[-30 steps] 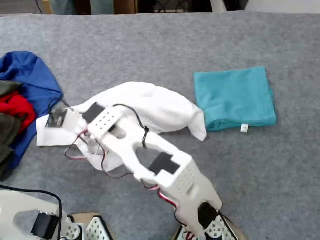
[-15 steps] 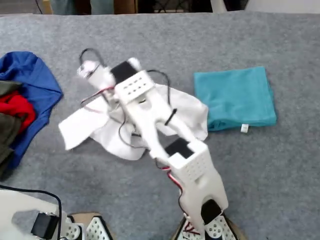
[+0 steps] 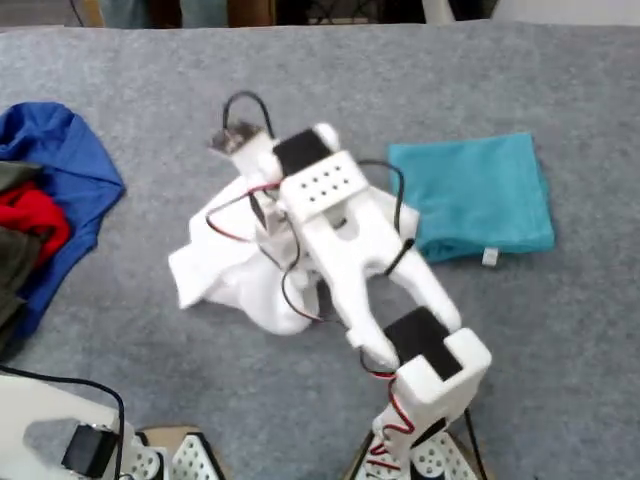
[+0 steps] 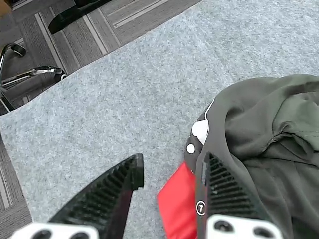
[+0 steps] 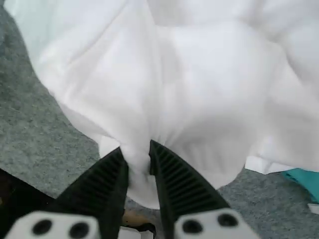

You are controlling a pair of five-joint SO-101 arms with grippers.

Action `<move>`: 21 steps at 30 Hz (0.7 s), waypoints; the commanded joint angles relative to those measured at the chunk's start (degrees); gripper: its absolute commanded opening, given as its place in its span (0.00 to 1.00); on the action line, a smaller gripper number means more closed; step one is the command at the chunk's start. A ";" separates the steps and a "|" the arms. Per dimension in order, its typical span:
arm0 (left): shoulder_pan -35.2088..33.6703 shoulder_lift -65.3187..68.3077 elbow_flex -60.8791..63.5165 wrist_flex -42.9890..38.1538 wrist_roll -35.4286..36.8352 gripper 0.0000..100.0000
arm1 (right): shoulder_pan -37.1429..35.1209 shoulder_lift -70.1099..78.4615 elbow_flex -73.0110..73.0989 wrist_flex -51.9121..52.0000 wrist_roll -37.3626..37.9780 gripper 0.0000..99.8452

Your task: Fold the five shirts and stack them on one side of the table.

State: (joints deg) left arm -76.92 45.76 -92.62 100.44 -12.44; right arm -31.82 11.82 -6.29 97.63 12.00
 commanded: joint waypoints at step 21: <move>-0.66 -0.70 -1.98 0.53 -0.70 0.21 | -17.76 -5.76 -8.66 -1.85 20.57 0.27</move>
State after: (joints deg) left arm -77.10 45.76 -92.62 100.44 -12.44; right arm -43.60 6.46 -12.18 97.27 31.16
